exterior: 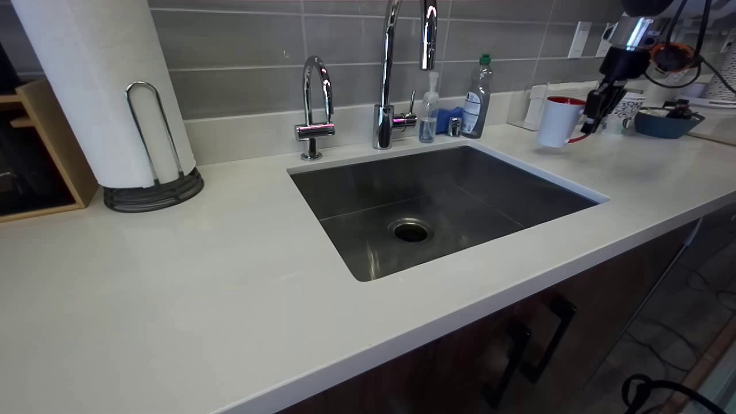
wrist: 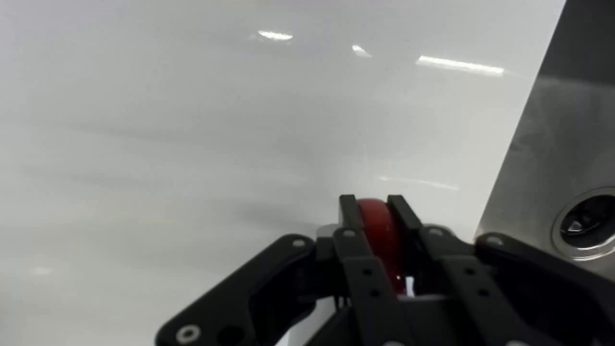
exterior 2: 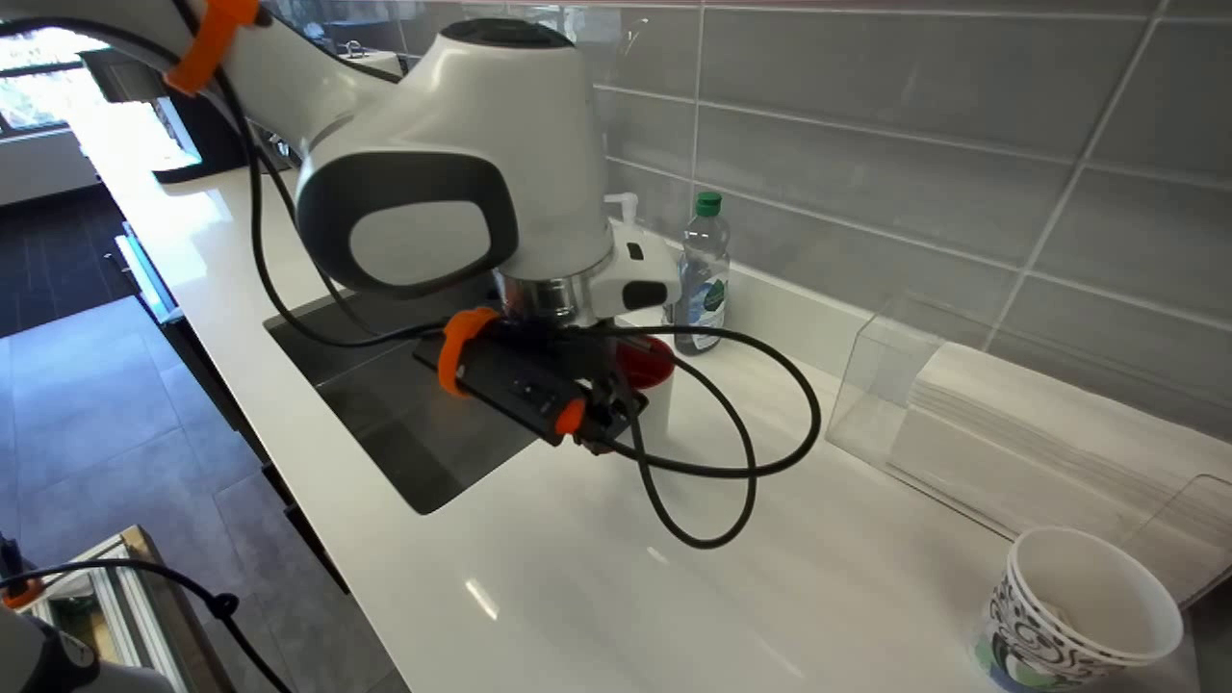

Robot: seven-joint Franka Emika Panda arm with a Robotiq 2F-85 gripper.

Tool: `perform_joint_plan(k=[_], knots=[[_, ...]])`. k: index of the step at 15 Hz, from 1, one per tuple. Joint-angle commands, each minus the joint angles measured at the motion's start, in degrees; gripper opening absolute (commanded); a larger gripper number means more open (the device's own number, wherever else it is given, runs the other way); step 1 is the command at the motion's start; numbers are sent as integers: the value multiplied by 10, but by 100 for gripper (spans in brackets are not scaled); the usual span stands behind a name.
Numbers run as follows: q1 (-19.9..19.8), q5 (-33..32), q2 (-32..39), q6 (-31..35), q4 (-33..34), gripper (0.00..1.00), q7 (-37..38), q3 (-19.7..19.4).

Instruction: Pick up the red and white mug from the sink and put it on the kitchen counter

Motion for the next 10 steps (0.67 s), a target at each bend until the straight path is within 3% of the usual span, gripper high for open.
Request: perform_joint_plan(k=[1, 10], knots=[[-13, -9, 42, 3, 44, 5, 29, -4], [-35, 8, 94, 4, 87, 5, 20, 5]])
